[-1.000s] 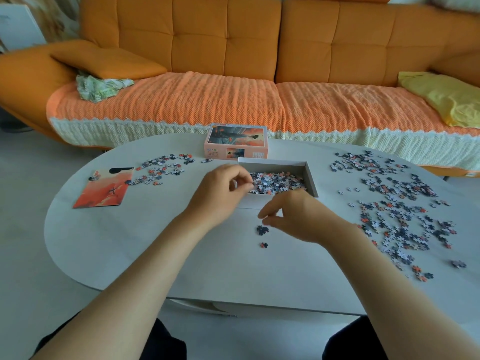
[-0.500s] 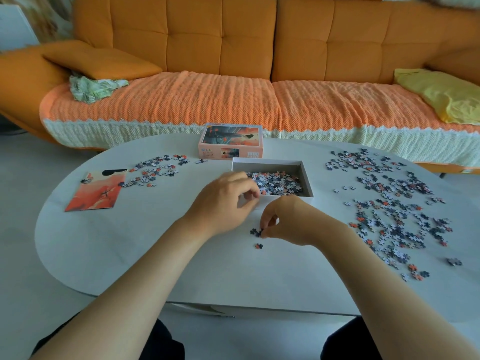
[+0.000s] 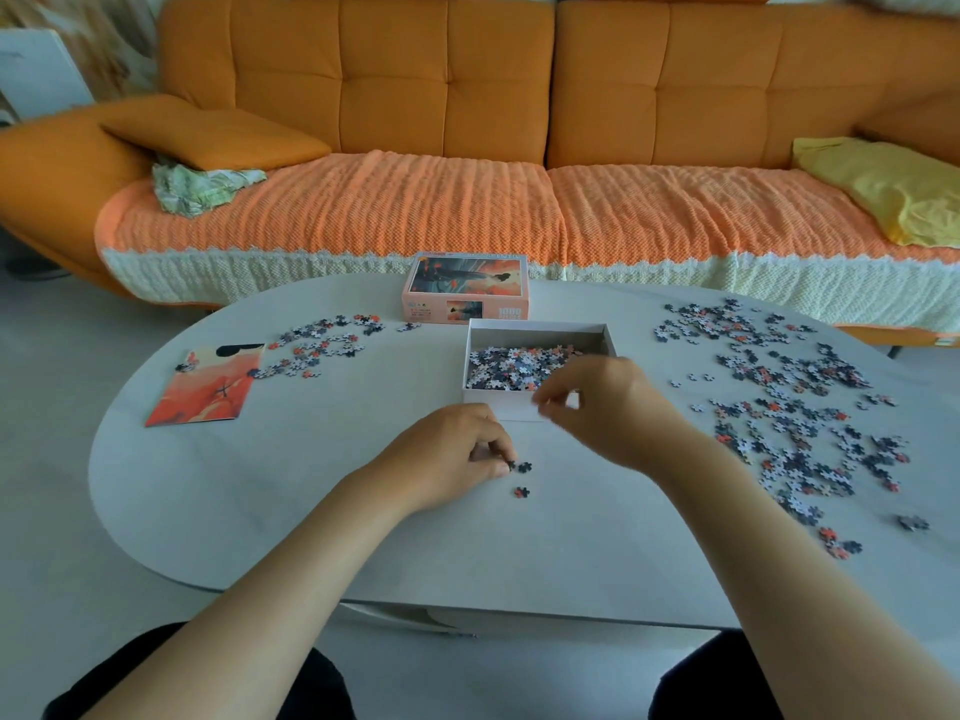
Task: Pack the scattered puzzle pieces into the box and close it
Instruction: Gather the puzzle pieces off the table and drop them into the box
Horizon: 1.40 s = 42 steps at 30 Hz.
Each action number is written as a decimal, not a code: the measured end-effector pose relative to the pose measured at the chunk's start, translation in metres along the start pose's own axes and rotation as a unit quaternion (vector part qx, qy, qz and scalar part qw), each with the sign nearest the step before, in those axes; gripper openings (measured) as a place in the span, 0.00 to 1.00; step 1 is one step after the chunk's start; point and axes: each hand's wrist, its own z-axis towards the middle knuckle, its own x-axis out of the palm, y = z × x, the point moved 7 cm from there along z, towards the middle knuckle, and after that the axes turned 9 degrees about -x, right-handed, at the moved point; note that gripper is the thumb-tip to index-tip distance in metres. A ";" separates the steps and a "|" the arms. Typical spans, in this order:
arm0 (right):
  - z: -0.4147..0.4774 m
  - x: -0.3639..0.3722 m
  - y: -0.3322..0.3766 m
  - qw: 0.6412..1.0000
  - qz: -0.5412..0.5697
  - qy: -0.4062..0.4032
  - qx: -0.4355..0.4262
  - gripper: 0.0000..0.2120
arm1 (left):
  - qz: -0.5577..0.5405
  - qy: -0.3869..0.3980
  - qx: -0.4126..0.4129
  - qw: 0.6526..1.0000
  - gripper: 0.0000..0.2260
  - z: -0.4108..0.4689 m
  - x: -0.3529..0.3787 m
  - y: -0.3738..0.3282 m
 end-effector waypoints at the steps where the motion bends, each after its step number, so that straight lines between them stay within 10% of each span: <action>1: -0.004 0.012 0.004 0.997 0.004 0.071 -0.003 0.05 | 0.001 -0.001 -0.010 1.000 0.03 0.000 -0.002 0.001; 11: -0.012 0.043 0.000 0.982 0.015 0.183 0.048 0.03 | -0.064 0.044 -0.033 0.996 0.09 -0.008 0.003 -0.002; 19: -0.003 -0.018 -0.016 0.990 -0.049 -0.118 0.068 0.06 | 0.059 0.073 0.014 0.996 0.08 -0.009 0.014 -0.019; 28: 0.000 -0.010 -0.017 0.992 -0.054 -0.110 0.022 0.08 | 0.030 0.074 0.008 0.997 0.03 -0.003 0.010 -0.018; 34: 0.000 -0.010 -0.011 0.992 -0.024 -0.120 -0.008 0.07 | -0.112 -0.125 -0.009 0.986 0.04 0.018 -0.034 -0.017; 42: -0.013 0.058 0.023 0.971 0.098 0.218 -0.009 0.10 | -0.029 -0.224 -0.025 0.974 0.01 0.047 -0.046 -0.001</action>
